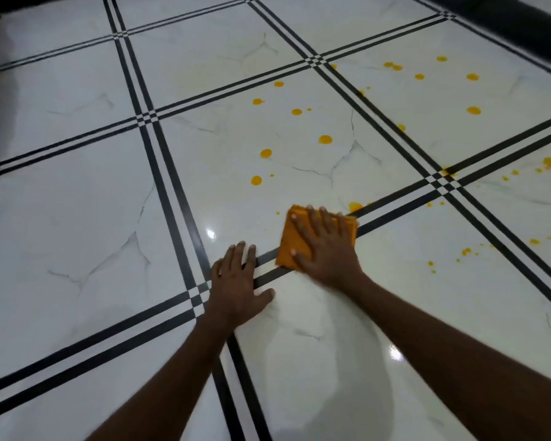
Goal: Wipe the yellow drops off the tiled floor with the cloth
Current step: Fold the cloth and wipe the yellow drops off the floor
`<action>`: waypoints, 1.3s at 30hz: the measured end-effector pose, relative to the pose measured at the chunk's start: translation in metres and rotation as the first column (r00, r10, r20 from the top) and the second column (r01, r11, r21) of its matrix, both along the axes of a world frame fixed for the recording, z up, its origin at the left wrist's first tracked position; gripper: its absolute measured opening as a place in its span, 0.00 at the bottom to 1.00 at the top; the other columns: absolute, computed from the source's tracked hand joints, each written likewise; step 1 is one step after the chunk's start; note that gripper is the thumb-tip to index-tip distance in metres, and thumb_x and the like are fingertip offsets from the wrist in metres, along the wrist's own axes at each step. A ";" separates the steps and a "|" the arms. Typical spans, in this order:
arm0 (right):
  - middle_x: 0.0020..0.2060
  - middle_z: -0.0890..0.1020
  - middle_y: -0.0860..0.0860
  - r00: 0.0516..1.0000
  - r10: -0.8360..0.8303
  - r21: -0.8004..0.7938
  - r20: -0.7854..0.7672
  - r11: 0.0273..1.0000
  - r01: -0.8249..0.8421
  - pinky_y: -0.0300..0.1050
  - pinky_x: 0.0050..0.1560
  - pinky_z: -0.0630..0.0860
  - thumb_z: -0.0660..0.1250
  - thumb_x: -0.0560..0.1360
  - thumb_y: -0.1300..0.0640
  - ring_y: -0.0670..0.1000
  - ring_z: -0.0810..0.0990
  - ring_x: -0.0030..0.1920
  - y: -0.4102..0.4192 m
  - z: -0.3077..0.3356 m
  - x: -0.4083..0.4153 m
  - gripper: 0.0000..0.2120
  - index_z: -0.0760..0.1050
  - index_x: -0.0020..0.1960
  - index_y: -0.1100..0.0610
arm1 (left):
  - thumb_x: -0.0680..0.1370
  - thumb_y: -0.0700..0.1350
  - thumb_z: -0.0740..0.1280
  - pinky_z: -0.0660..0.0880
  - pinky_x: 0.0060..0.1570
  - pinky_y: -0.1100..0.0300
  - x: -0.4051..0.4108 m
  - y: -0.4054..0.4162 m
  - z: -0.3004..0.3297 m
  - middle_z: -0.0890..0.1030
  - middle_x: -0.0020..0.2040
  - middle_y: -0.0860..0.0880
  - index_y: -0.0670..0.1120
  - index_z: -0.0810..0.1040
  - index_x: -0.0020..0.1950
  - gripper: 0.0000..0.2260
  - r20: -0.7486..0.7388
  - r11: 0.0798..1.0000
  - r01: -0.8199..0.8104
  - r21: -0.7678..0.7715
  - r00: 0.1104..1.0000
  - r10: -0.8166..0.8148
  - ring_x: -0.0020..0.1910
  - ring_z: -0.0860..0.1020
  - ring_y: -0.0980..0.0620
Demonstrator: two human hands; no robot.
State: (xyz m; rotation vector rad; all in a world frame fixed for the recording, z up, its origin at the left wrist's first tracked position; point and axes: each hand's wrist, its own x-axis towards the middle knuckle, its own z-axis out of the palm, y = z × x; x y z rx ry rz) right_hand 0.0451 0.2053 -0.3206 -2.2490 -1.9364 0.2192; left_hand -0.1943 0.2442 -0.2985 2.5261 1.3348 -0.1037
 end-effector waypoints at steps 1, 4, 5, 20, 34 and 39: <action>0.83 0.55 0.55 0.996 -0.092 -0.015 -0.009 0.996 0.092 0.66 0.80 0.45 0.51 0.78 0.32 0.62 0.53 0.82 0.014 -0.001 0.019 0.38 0.51 0.84 0.45 | 0.68 0.73 0.48 0.46 0.76 0.45 0.002 0.001 -0.001 0.47 0.82 0.44 0.47 0.48 0.82 0.48 0.030 1.000 0.002 0.029 1.000 -0.003 0.80 0.45 0.43; 0.83 0.55 0.56 0.962 -0.267 -0.010 0.050 0.963 0.268 0.68 0.80 0.46 0.50 0.79 0.32 0.63 0.52 0.82 0.024 -0.008 0.058 0.37 0.48 0.84 0.45 | 0.68 0.75 0.50 0.44 0.76 0.44 0.017 0.018 -0.003 0.42 0.82 0.44 0.47 0.44 0.82 0.50 0.066 1.000 0.009 0.025 0.998 -0.011 0.80 0.41 0.44; 0.83 0.54 0.56 0.963 -0.263 -0.001 0.059 0.965 0.263 0.68 0.80 0.46 0.49 0.79 0.32 0.62 0.52 0.82 0.021 -0.009 0.062 0.37 0.46 0.84 0.45 | 0.68 0.76 0.52 0.43 0.77 0.44 0.022 0.023 -0.004 0.40 0.81 0.44 0.47 0.43 0.82 0.51 0.051 1.000 0.009 -0.009 0.999 -0.008 0.80 0.40 0.44; 0.84 0.51 0.54 0.955 0.292 -0.084 0.054 0.954 -0.287 0.67 0.78 0.46 0.47 0.78 0.29 0.60 0.48 0.83 0.058 0.003 -0.007 0.38 0.45 0.84 0.42 | 0.68 0.68 0.70 0.49 0.77 0.47 0.011 0.047 0.020 0.46 0.82 0.48 0.52 0.45 0.82 0.52 0.007 0.990 0.026 -0.140 1.000 -0.026 0.80 0.46 0.47; 0.84 0.52 0.53 0.991 0.124 -0.056 0.049 0.991 -0.122 0.68 0.78 0.50 0.51 0.79 0.32 0.59 0.49 0.83 -0.033 0.004 0.049 0.37 0.47 0.84 0.43 | 0.66 0.71 0.42 0.49 0.77 0.47 0.088 0.005 0.016 0.46 0.82 0.43 0.48 0.48 0.82 0.48 -0.042 0.994 0.096 -0.058 0.994 -0.099 0.81 0.46 0.44; 0.83 0.56 0.56 0.906 -0.421 0.028 0.052 0.907 0.420 0.67 0.79 0.49 0.47 0.79 0.33 0.63 0.54 0.81 -0.088 -0.002 0.142 0.37 0.47 0.84 0.46 | 0.66 0.75 0.41 0.48 0.77 0.44 0.095 -0.012 0.007 0.44 0.82 0.43 0.48 0.46 0.82 0.49 -0.065 0.996 0.086 -0.009 0.994 -0.087 0.80 0.44 0.43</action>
